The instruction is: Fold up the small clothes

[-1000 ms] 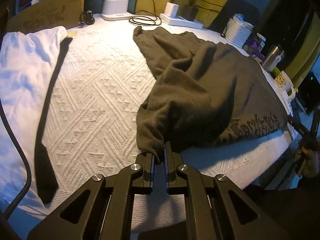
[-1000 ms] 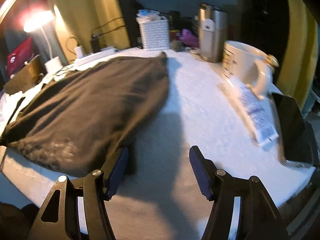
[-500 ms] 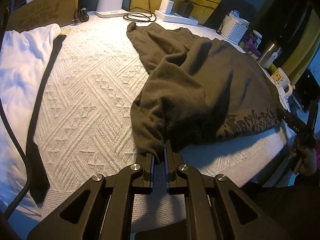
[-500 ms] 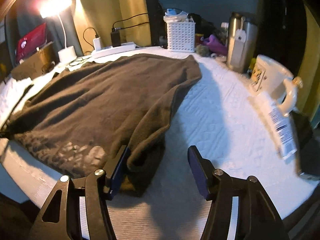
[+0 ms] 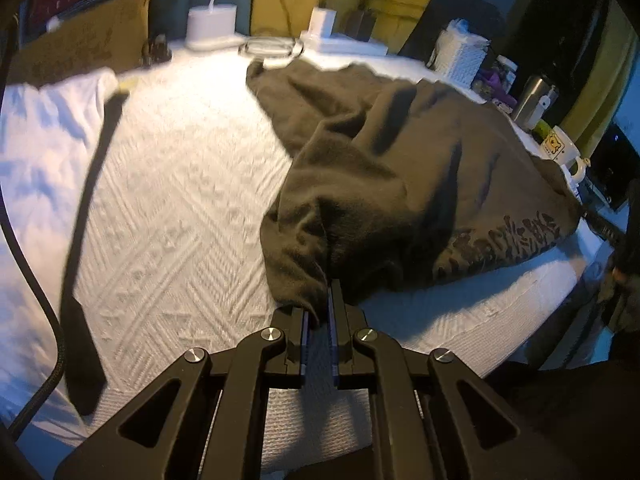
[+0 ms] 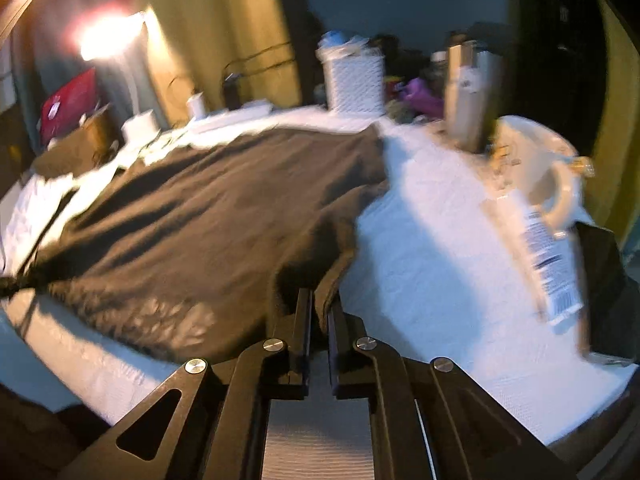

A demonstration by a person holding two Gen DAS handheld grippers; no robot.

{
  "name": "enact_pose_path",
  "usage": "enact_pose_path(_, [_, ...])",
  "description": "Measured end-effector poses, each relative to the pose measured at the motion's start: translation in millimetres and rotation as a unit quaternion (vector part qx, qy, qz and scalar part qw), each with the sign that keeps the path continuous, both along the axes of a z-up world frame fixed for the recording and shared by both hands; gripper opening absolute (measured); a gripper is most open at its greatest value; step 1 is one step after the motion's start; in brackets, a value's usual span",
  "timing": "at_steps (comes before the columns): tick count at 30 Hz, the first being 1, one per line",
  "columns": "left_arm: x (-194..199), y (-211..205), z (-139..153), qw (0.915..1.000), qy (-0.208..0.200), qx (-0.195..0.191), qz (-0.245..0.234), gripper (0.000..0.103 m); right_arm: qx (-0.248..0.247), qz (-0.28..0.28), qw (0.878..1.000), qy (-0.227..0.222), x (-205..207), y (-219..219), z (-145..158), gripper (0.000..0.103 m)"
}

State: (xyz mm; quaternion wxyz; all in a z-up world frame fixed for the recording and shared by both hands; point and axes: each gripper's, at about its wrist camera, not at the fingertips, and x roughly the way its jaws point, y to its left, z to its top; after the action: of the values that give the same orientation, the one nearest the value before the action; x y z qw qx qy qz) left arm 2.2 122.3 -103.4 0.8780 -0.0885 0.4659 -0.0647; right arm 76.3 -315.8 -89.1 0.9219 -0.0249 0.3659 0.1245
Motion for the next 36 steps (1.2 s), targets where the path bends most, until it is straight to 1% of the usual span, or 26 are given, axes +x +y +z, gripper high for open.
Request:
enact_pose_path(1, [-2,-1,7,0.9999,-0.012,-0.010,-0.003,0.006,-0.001,-0.007,1.000,-0.008,1,-6,7,0.006])
enact_pose_path(3, [-4,0,24,0.9989,-0.035,-0.031,0.000,0.005,-0.025,-0.022,0.999,-0.021,3,-14,16,0.006])
enact_pose_path(5, [-6,-1,38,0.9982,-0.051,-0.031,0.009,0.005,-0.039,-0.029,0.999,-0.022,5,-21,19,0.005])
enact_pose_path(6, [-7,-2,41,0.9982,-0.052,-0.027,0.011,0.005,-0.043,-0.034,0.998,-0.023,6,-26,19,0.005])
enact_pose_path(8, [-6,-2,34,0.9992,-0.036,-0.012,0.016,0.005,-0.066,-0.048,0.997,-0.014,9,-34,11,0.005])
enact_pose_path(9, [-4,-1,27,0.9995,-0.020,-0.008,0.021,0.005,-0.076,-0.055,0.995,-0.011,8,-37,5,0.005])
enact_pose_path(11, [-6,2,8,0.9993,0.013,-0.011,0.034,0.005,-0.072,-0.061,0.995,0.013,8,-46,-12,0.005])
enact_pose_path(13, [-10,1,-3,0.9988,0.030,-0.009,0.038,0.005,-0.061,-0.065,0.996,0.024,3,-51,-21,0.005])
enact_pose_path(16, [-15,1,-5,0.9983,0.042,-0.006,0.040,0.005,-0.056,-0.066,0.996,0.021,-4,-55,-16,0.005])
enact_pose_path(19, [-18,2,-7,0.9977,0.053,-0.010,0.042,0.006,-0.065,-0.059,0.996,0.027,-3,-56,-22,0.005])
enact_pose_path(22, [-21,4,-10,0.9967,0.066,-0.018,0.044,0.010,-0.073,-0.062,0.995,0.024,-6,-57,-22,0.006])
enact_pose_path(23, [-21,6,-9,0.9963,0.069,-0.023,0.045,0.011,-0.074,-0.064,0.995,0.025,-5,-56,-22,0.007])
enact_pose_path(24, [-23,9,-7,0.9960,0.072,-0.029,0.046,0.012,-0.079,-0.069,0.994,0.025,-5,-57,-21,0.015])
enact_pose_path(25, [-24,15,-7,0.9955,0.076,-0.030,0.047,0.013,-0.092,-0.077,0.992,0.023,-5,-57,-21,0.027])
enact_pose_path(27, [-27,29,-5,0.9942,0.082,-0.008,0.068,0.013,-0.098,-0.086,0.991,0.026,-6,-61,-20,0.040])
enact_pose_path(28, [-27,38,-2,0.9934,0.081,0.000,0.082,0.013,-0.094,-0.090,0.991,0.028,-6,-64,-19,0.041])
enact_pose_path(31, [-27,55,9,0.9924,0.063,0.001,0.106,0.013,-0.104,-0.095,0.990,0.025,-9,-67,-14,0.041])
enact_pose_path(32, [-23,56,14,0.9929,0.052,0.003,0.107,0.015,-0.103,-0.097,0.990,0.022,-10,-68,-11,0.041])
enact_pose_path(33, [-20,57,18,0.9936,0.042,0.004,0.104,0.027,-0.099,-0.098,0.990,0.019,-10,-69,-7,0.041])
enact_pose_path(34, [-12,54,24,0.9947,0.029,0.004,0.098,0.036,-0.096,-0.099,0.990,0.014,-9,-69,-3,0.041])
enact_pose_path(35, [-5,51,28,0.9954,0.017,0.004,0.094,0.053,-0.096,-0.098,0.990,0.011,-8,-67,0,0.041])
enact_pose_path(36, [1,49,30,0.9958,0.009,0.003,0.091,0.055,-0.096,-0.096,0.991,0.008,-7,-65,3,0.041])
